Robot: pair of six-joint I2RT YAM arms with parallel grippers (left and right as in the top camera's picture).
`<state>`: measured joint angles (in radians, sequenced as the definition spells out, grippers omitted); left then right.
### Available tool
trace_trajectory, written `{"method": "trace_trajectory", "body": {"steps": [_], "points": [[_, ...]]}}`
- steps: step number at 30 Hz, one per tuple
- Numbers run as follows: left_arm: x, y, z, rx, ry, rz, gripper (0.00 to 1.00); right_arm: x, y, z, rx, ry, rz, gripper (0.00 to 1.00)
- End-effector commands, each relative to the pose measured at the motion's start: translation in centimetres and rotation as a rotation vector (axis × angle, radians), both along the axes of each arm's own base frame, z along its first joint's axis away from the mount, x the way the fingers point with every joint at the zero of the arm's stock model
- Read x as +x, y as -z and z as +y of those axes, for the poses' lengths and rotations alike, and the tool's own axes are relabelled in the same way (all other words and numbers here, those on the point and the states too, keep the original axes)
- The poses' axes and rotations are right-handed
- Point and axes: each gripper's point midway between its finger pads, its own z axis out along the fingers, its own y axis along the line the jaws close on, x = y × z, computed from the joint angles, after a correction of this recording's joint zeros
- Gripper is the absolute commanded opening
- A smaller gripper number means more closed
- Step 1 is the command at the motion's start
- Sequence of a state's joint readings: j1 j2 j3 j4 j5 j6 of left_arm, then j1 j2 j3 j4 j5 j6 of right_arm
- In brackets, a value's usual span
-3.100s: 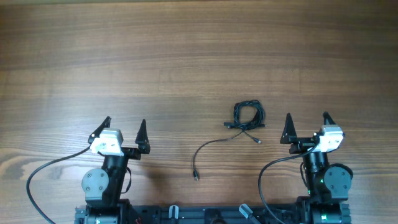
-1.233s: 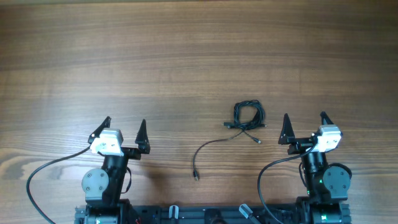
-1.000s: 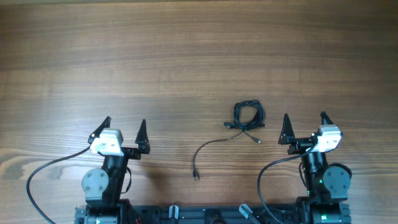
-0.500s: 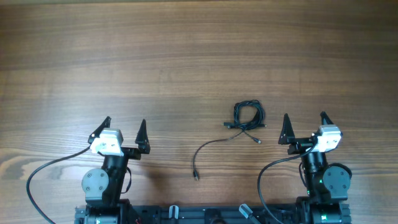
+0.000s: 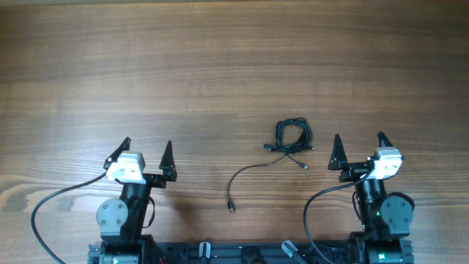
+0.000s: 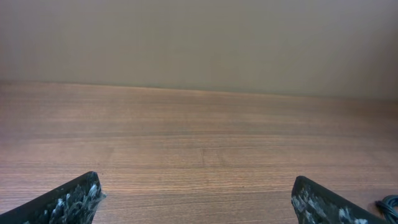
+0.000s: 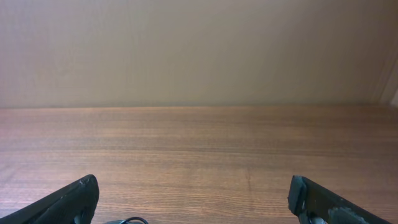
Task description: Untangle cables
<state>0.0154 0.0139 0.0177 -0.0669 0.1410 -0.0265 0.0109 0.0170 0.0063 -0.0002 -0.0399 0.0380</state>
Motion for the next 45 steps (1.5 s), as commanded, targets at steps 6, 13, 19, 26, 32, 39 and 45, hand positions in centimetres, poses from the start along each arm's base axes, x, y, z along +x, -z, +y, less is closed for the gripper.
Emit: {"method": "trace_trajectory", "body": {"steps": [6, 13, 19, 26, 32, 39, 45], "points": [[0.1, 0.4, 0.0, 0.019, 0.007, 0.002, 1.00, 0.0, -0.2, -0.1, 0.015, 0.010, -0.011, 1.00], [0.0, 0.3, -0.5, 0.004, 0.032, 0.001, 1.00, 0.0, -0.2, -0.1, 0.015, 0.010, -0.011, 1.00], [-0.3, -2.5, -2.2, -0.165, 0.131, -0.080, 1.00, 0.0, -0.2, -0.1, 0.015, 0.010, -0.011, 1.00], [-1.1, -4.0, -3.9, -0.161, 0.239, -0.092, 1.00, 0.0, -0.2, -0.1, 0.015, 0.010, -0.011, 1.00], [-0.7, -7.1, -3.9, -0.166, 0.235, -0.049, 1.00, 0.0, -0.2, -0.1, 0.015, 0.010, -0.011, 1.00], [1.6, -7.9, -3.9, -0.204, 0.209, 0.232, 1.00, 0.0, -0.2, -0.1, 0.015, 0.010, -0.011, 1.00], [3.3, -7.7, -4.2, -0.252, 0.200, 0.550, 1.00, 0.0, -0.2, -0.1, 0.015, 0.010, -0.011, 1.00]]}}
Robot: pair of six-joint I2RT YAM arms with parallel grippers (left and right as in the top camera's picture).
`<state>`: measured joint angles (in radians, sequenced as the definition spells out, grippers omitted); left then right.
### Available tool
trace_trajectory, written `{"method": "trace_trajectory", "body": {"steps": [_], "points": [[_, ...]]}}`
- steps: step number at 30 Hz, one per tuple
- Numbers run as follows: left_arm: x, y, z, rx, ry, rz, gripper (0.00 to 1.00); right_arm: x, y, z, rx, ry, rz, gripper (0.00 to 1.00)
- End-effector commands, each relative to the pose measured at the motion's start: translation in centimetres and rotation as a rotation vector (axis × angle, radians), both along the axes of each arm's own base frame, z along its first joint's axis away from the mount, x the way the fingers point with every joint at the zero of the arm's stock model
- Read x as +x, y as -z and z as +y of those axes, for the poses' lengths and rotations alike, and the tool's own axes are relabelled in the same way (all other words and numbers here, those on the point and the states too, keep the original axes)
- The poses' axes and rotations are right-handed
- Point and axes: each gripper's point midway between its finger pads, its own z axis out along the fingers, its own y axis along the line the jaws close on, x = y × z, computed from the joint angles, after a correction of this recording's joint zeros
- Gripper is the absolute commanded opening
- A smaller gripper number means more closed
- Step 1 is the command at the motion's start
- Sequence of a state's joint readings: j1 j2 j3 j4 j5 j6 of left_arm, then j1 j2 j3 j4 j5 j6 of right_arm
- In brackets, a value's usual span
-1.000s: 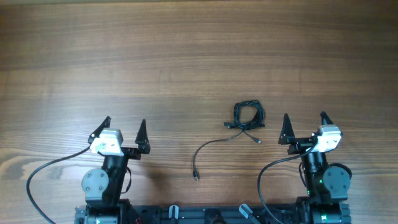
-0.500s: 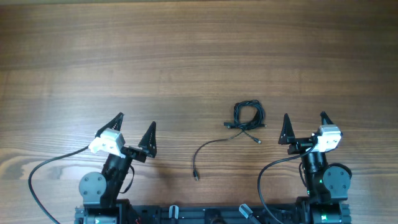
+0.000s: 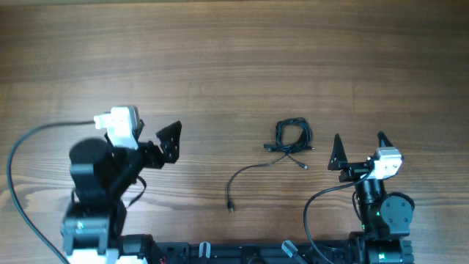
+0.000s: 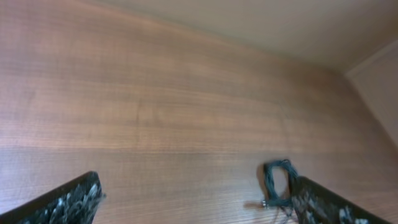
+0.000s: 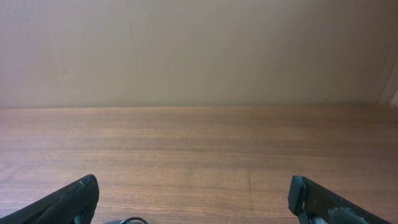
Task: Untangle cables
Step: 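Raise the left gripper and move both grippers toward the black cable bundle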
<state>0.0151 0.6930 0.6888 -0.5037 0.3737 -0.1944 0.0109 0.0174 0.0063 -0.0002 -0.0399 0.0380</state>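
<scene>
A small black coiled cable bundle [image 3: 293, 135] lies on the wooden table, right of centre. From its plugs a loose black cable [image 3: 245, 174] curves down to the front. My left gripper [image 3: 155, 141] is raised, turned toward the right and open, well left of the bundle. The left wrist view shows the coil [image 4: 277, 180] blurred beside the right finger [image 4: 323, 202]. My right gripper [image 3: 359, 139] stands open just right of the bundle, and only a sliver of cable [image 5: 127, 219] shows at the bottom of the right wrist view.
The wooden table [image 3: 234, 59] stretches to a plain wall [image 5: 199, 50] at the back. Both arm bases sit at the front edge. The left arm's own grey lead [image 3: 29, 143] loops out at the far left.
My left arm has risen and swung toward the right, so its wrist camera now looks down on the coiled bundle. The right arm and the cables have not moved.
</scene>
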Motion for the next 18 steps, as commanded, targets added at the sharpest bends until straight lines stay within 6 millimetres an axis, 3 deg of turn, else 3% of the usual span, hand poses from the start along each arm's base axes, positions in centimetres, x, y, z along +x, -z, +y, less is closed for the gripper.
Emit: {"method": "trace_trajectory", "body": {"steps": [1, 6, 11, 18], "points": [[1.4, -1.2, -0.8, -0.036, 0.048, 0.088, 1.00, 0.0, -0.3, -0.1, 0.015, 0.010, -0.012, 1.00], [1.3, 0.5, -4.3, -0.179, 0.241, 0.208, 1.00, 0.0, -0.3, -0.1, 0.015, 0.010, -0.012, 1.00], [1.9, 3.3, -4.9, -0.299, 0.210, 0.383, 1.00, 0.0, -0.3, -0.1, 0.015, 0.010, -0.012, 1.00], [2.5, 5.4, -7.7, -0.336, 0.231, 0.491, 0.97, 0.0, -0.3, -0.1, 0.015, 0.010, -0.012, 1.00]]}}
